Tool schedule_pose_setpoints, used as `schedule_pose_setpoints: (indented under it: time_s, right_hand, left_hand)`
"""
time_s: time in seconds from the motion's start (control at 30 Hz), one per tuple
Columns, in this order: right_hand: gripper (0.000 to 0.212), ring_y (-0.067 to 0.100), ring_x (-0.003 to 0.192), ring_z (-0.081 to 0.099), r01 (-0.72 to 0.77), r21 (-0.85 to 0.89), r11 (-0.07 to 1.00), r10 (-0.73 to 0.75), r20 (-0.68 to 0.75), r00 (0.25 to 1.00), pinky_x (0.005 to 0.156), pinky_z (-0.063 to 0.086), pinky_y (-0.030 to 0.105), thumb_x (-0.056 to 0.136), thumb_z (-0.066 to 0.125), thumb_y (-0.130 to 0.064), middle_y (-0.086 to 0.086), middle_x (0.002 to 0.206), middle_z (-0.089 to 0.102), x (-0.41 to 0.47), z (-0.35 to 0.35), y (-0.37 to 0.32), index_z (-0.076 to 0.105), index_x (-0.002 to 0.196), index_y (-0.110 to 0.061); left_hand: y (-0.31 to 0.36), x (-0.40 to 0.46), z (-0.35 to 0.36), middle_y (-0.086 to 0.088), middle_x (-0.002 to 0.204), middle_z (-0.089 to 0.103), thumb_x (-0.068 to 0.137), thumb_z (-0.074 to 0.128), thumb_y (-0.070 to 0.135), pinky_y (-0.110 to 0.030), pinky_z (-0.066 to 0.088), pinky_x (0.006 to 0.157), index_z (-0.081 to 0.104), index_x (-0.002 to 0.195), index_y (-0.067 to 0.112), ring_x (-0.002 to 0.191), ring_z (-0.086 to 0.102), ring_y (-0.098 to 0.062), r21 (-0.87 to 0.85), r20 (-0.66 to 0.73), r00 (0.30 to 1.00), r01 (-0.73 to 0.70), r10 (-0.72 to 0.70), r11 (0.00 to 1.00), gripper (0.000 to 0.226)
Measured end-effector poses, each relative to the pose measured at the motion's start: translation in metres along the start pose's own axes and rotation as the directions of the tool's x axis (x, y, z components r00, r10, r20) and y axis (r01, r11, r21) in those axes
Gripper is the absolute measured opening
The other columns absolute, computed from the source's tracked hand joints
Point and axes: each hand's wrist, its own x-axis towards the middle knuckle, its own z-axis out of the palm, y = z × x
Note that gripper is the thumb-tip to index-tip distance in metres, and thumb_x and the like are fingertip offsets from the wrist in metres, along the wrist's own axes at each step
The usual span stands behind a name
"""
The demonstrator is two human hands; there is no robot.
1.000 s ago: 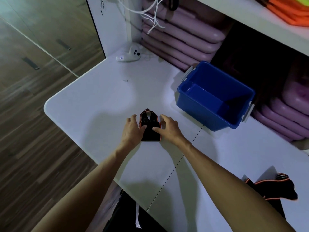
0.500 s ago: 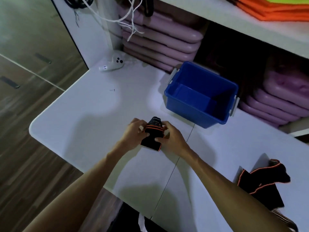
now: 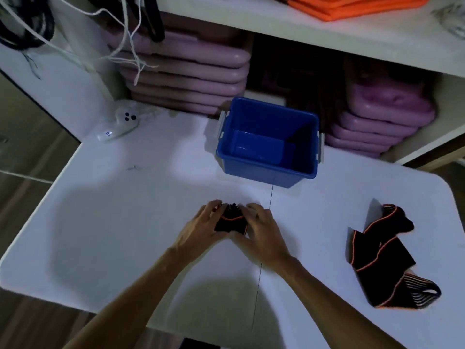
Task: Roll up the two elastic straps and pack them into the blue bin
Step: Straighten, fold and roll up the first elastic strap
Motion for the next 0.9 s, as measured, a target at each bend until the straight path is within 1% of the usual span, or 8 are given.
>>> schedule_pose_setpoints:
  time_s: [0.07,0.2,0.37,0.47,0.6,0.7,0.8,0.9]
  right_hand:
    - [0.074,0.016,0.115,0.041,0.001,-0.046,0.999,-0.002,-0.015,1.000,0.095,0.045,0.030,0.085,0.060,-0.054,-0.001,0.141,0.038,-0.004,0.003,-0.003,0.033,0.148,-0.027]
    - [0.070,0.017,0.112,0.038,-0.116,-0.001,0.993,0.116,-0.097,0.989,0.093,0.047,0.034,0.090,0.060,-0.040,-0.002,0.128,0.039,0.016,0.005,-0.007,0.026,0.151,-0.033]
    - [0.068,0.021,0.111,0.040,-0.191,0.003,0.982,0.190,-0.116,0.975,0.091,0.045,0.034,0.094,0.056,-0.041,0.003,0.123,0.044,0.051,0.002,-0.009,0.023,0.153,-0.031]
    - [0.067,0.028,0.111,0.044,-0.204,-0.039,0.978,0.198,-0.120,0.973,0.091,0.046,0.039,0.094,0.056,-0.040,0.009,0.126,0.048,0.062,0.000,-0.006,0.026,0.152,-0.025]
    - [0.067,0.026,0.115,0.046,-0.254,-0.014,0.967,0.249,-0.142,0.958,0.092,0.047,0.040,0.094,0.054,-0.041,0.008,0.129,0.049,0.060,0.000,-0.012,0.022,0.152,-0.028]
    - [0.071,0.021,0.120,0.044,-0.274,0.077,0.959,0.283,-0.171,0.944,0.095,0.045,0.036,0.093,0.055,-0.045,0.004,0.135,0.047,0.051,-0.001,-0.021,0.017,0.152,-0.034]
    - [0.065,0.014,0.124,0.041,-0.293,0.193,0.936,0.330,-0.200,0.922,0.096,0.038,0.029,0.094,0.050,-0.051,-0.004,0.141,0.044,0.031,-0.003,-0.027,0.019,0.150,-0.039]
    - [0.058,0.018,0.128,0.041,-0.327,0.151,0.933,0.354,-0.223,0.908,0.102,0.041,0.035,0.096,0.049,-0.047,-0.002,0.145,0.042,0.000,-0.009,-0.018,0.030,0.148,-0.031]
  left_hand:
    - [-0.003,0.006,0.002,-0.011,0.136,0.046,0.080,0.066,0.048,-0.044,0.057,0.080,0.046,0.134,0.009,0.114,0.053,-0.030,-0.030,-0.028,1.000,0.001,-0.002,1.000,0.070]
    - [-0.013,0.030,-0.001,-0.013,0.132,0.043,0.077,0.076,0.032,-0.044,0.056,0.081,0.043,0.132,0.007,0.107,0.056,-0.033,-0.093,-0.059,0.998,-0.011,0.006,0.996,0.069]
    - [-0.023,0.069,-0.017,-0.018,0.134,0.040,0.080,0.074,0.012,-0.036,0.045,0.101,0.041,0.137,-0.001,0.117,0.052,-0.030,-0.141,-0.037,0.998,-0.058,0.053,0.988,0.067]
    - [-0.029,0.078,-0.021,-0.017,0.135,0.040,0.080,0.072,0.008,-0.045,0.047,0.099,0.040,0.138,-0.001,0.118,0.051,-0.031,-0.138,-0.021,0.997,-0.071,0.069,0.988,0.067]
    - [-0.031,0.078,-0.023,-0.014,0.136,0.040,0.081,0.070,0.012,-0.047,0.046,0.098,0.041,0.138,0.003,0.118,0.050,-0.030,-0.193,-0.033,0.998,-0.051,0.046,0.980,0.065]
    - [-0.022,0.071,-0.025,-0.011,0.139,0.039,0.083,0.070,0.026,-0.044,0.044,0.102,0.038,0.140,0.008,0.123,0.048,-0.028,-0.195,-0.084,0.996,-0.028,0.012,0.980,0.067]
    - [-0.008,0.052,-0.026,-0.011,0.147,0.034,0.085,0.065,0.036,-0.035,0.034,0.106,0.035,0.143,0.010,0.133,0.038,-0.027,-0.112,-0.173,0.985,-0.036,0.016,0.993,0.069]
    - [0.010,0.030,-0.019,-0.012,0.146,0.039,0.087,0.060,0.035,-0.038,0.034,0.107,0.044,0.139,0.011,0.133,0.038,-0.028,0.018,-0.209,0.970,-0.119,0.120,0.993,0.060]
